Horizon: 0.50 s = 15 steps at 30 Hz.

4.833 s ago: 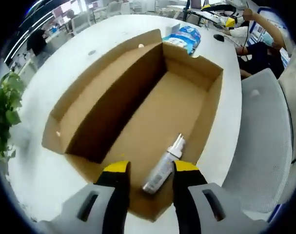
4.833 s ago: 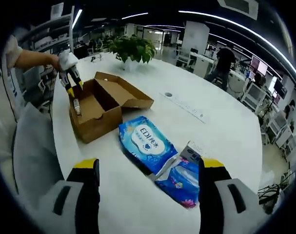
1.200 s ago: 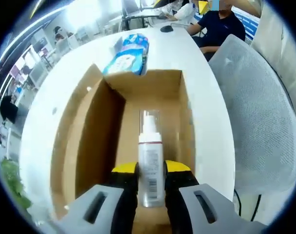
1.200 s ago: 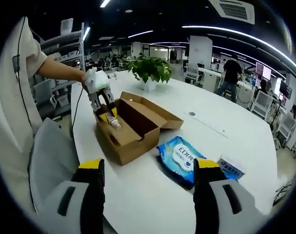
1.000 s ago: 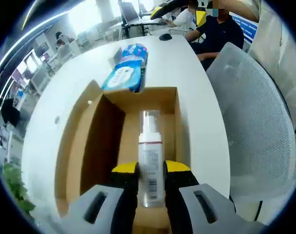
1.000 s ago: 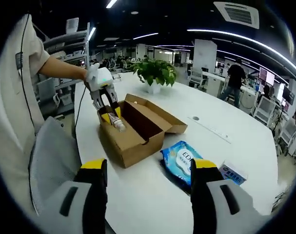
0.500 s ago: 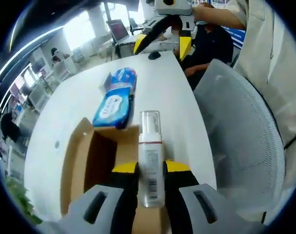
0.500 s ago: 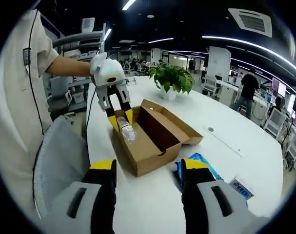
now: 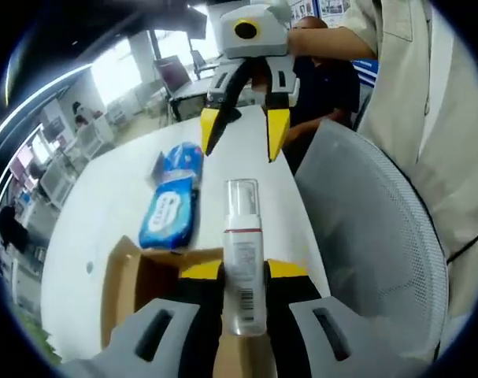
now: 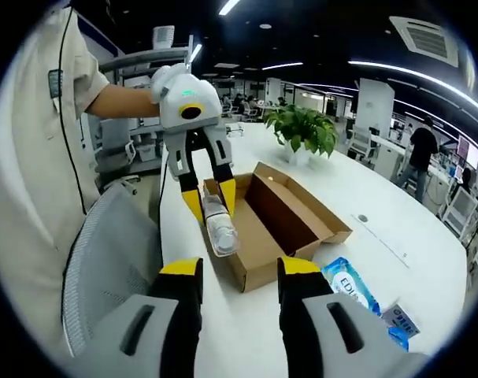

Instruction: Operate the shoe box by opening the lid, removing the specified soft item, and placing it in the target area until the item is outside and the box remains undamaged.

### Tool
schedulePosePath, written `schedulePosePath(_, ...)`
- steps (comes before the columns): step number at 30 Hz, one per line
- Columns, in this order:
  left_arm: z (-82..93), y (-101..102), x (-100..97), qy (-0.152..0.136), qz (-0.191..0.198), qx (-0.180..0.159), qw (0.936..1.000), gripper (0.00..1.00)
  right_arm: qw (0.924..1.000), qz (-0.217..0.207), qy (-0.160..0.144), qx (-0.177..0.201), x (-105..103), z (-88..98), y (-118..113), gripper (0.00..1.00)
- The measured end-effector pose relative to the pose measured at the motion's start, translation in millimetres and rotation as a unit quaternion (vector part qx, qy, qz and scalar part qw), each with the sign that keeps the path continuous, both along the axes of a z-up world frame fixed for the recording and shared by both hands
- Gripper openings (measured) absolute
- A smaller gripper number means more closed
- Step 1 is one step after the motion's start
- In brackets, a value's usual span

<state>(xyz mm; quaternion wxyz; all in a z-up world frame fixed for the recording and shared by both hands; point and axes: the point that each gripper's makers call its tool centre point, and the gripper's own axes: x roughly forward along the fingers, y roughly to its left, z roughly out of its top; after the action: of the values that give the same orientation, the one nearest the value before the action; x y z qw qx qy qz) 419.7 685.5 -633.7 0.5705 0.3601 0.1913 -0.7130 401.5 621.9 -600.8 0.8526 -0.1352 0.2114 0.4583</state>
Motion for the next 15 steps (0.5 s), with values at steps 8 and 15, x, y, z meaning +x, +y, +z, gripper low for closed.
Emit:
schedulePosePath(8, 7.8, -10.7, -12.1, -0.004, -0.021, -0.018, 0.9996, 0.17, 0.9994, 0.033, 0.002, -0.008, -9.4, -2.4, 14.8, 0.26)
schedulePosePath(15, 14.1, -17.4, -16.9, -0.009, -0.030, -0.035, 0.9989, 0.17, 0.9988, 0.048, -0.006, -0.011, -11.7, -0.7, 22.9, 0.19)
